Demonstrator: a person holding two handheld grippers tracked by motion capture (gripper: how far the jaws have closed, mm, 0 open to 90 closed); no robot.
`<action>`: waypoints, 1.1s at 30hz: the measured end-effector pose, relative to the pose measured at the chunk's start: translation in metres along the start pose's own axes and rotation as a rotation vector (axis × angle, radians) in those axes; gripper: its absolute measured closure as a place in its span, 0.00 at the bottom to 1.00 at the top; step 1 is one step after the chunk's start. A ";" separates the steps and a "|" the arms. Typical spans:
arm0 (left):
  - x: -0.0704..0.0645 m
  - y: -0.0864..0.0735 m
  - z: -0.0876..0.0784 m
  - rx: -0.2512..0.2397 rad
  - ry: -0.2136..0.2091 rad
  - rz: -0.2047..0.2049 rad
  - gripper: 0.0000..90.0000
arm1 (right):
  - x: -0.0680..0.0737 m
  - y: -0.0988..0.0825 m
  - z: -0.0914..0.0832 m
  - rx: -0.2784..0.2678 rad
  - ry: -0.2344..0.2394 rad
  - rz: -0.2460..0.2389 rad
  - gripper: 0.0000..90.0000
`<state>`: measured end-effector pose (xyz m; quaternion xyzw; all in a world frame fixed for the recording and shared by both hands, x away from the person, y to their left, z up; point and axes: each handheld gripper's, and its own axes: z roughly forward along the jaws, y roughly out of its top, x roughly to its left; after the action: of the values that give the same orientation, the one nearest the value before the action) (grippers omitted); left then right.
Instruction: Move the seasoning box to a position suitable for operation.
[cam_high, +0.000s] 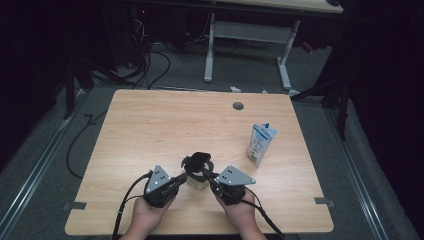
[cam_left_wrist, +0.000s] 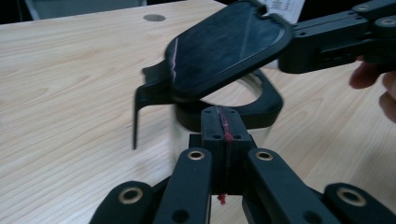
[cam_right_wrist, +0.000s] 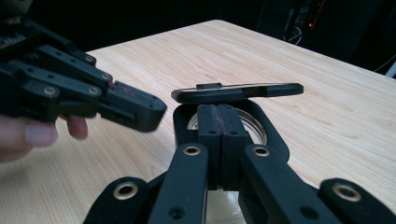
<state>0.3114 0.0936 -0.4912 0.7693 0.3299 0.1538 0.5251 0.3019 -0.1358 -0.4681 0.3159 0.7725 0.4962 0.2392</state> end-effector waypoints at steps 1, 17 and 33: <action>-0.002 0.001 0.001 -0.001 -0.005 -0.002 1.00 | 0.000 0.000 -0.001 -0.001 -0.001 0.001 1.00; -0.012 0.012 0.013 -0.030 -0.022 -0.009 1.00 | 0.001 0.003 -0.002 -0.011 0.003 0.000 1.00; -0.011 0.015 0.013 -0.040 -0.012 -0.003 1.00 | -0.008 -0.013 0.009 0.043 -0.011 0.033 1.00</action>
<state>0.3159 0.0730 -0.4820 0.7590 0.3248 0.1548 0.5426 0.3103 -0.1401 -0.4829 0.3365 0.7764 0.4815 0.2284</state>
